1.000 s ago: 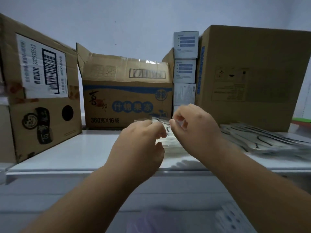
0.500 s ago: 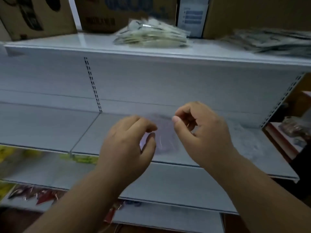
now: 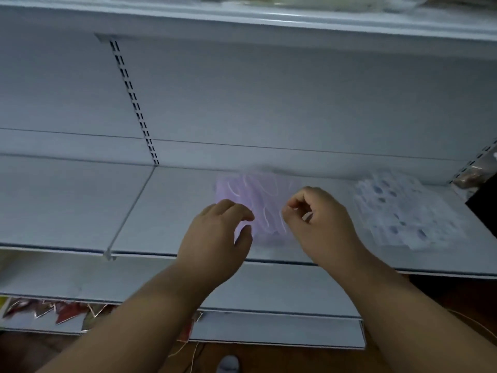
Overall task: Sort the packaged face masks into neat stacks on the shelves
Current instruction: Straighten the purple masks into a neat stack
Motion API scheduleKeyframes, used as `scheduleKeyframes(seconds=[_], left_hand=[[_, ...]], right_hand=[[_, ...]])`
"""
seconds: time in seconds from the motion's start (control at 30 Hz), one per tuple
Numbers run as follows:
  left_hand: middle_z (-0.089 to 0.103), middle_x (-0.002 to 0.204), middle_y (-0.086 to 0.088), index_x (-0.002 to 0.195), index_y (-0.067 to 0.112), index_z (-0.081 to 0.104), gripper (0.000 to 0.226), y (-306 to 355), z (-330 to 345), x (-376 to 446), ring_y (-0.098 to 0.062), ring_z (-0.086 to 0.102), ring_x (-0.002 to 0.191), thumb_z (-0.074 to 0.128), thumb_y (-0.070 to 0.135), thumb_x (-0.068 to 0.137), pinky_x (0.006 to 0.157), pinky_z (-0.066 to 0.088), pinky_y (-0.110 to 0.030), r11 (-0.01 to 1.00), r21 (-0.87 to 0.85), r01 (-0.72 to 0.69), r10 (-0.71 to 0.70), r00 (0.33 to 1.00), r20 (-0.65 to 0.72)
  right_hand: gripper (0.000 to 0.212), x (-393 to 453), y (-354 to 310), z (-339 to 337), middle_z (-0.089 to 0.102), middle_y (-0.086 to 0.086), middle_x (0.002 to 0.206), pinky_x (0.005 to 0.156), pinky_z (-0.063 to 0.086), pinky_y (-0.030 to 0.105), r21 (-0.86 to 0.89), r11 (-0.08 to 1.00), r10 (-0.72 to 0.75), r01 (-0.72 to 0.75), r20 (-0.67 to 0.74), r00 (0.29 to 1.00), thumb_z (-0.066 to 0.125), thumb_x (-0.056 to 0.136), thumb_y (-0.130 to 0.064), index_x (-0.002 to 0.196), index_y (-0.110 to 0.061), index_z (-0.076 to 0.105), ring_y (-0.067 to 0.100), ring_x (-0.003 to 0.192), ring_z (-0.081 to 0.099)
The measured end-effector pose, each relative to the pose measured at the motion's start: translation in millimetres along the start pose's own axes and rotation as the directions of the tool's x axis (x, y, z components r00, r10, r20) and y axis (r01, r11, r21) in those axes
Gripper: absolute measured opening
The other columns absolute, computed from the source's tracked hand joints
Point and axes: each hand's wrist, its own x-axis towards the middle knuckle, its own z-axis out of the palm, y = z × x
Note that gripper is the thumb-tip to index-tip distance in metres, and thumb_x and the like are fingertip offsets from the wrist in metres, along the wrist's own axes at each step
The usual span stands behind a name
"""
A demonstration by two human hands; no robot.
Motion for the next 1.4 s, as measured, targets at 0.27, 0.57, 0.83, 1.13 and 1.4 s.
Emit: scheduleKeyframes(seconds=[0.27, 0.57, 0.83, 1.13, 1.4], left_hand=[[0.06, 0.127, 0.001, 0.117, 0.026, 0.068, 0.034, -38.7, 57.6, 44.7, -0.023, 0.057, 0.117, 0.06, 0.035, 0.085, 0.103, 0.045, -0.036, 0.952, -0.116, 0.283, -0.233, 0.916, 0.326], [0.062, 0.12, -0.004, 0.127, 0.022, 0.06, 0.042, -46.5, 70.2, 63.8, -0.025, 0.068, 0.095, 0.071, 0.023, 0.086, 0.089, 0.057, -0.037, 0.462, -0.504, 0.73, -0.655, 0.664, 0.361], [0.064, 0.112, -0.003, 0.137, 0.012, 0.051, 0.058, -25.5, 80.2, 82.4, -0.018, 0.066, 0.08, 0.076, 0.026, 0.085, 0.063, 0.054, -0.028, 0.288, -0.521, 0.803, -0.725, 0.539, 0.43], [0.063, 0.091, -0.004, 0.105, 0.012, 0.062, 0.027, -12.9, 87.0, 76.5, -0.021, 0.06, 0.079, 0.072, 0.015, 0.08, 0.056, 0.044, -0.025, 0.518, -0.257, 0.815, -0.765, 0.577, 0.287], [0.064, 0.111, -0.007, 0.119, 0.014, 0.058, 0.042, -9.6, 87.1, 73.7, -0.027, 0.06, 0.096, 0.074, 0.027, 0.083, 0.078, 0.048, -0.032, 0.63, -0.107, 0.769, -0.724, 0.632, 0.275]], right_hand=[[0.039, 46.2, 64.1, 61.4, 0.059, 0.009, 0.116, 0.085, 0.048, 0.032, -0.188, 0.852, 0.522, -0.488, 0.234, 0.82, 0.059, 0.093, -0.038, 0.121, -0.011, 0.061, 0.032, 0.11, 0.06], [0.027, 38.8, 56.6, 87.0, 0.067, 0.0, 0.079, 0.07, 0.055, 0.038, -0.201, 0.937, 0.325, -0.287, 0.193, 0.926, 0.054, 0.077, -0.04, 0.075, -0.018, 0.069, 0.021, 0.076, 0.064], [0.014, 37.5, 54.7, 81.8, 0.068, -0.004, 0.093, 0.081, 0.055, 0.039, 0.068, 0.961, 0.24, -0.269, 0.283, 0.929, 0.061, 0.086, -0.034, 0.086, -0.024, 0.07, 0.014, 0.088, 0.066], [0.01, 46.2, 73.3, 64.2, 0.068, -0.002, 0.094, 0.076, 0.055, 0.035, 0.463, 0.71, 0.479, -0.53, 0.232, 0.846, 0.065, 0.078, -0.026, 0.087, -0.028, 0.064, 0.018, 0.088, 0.066], [0.02, 78.5, 88.7, 70.6, 0.06, 0.01, 0.072, 0.062, 0.052, 0.032, 0.569, 0.497, 0.574, -0.655, 0.351, 0.74, 0.071, 0.066, -0.021, 0.077, -0.012, 0.056, 0.023, 0.066, 0.064]])
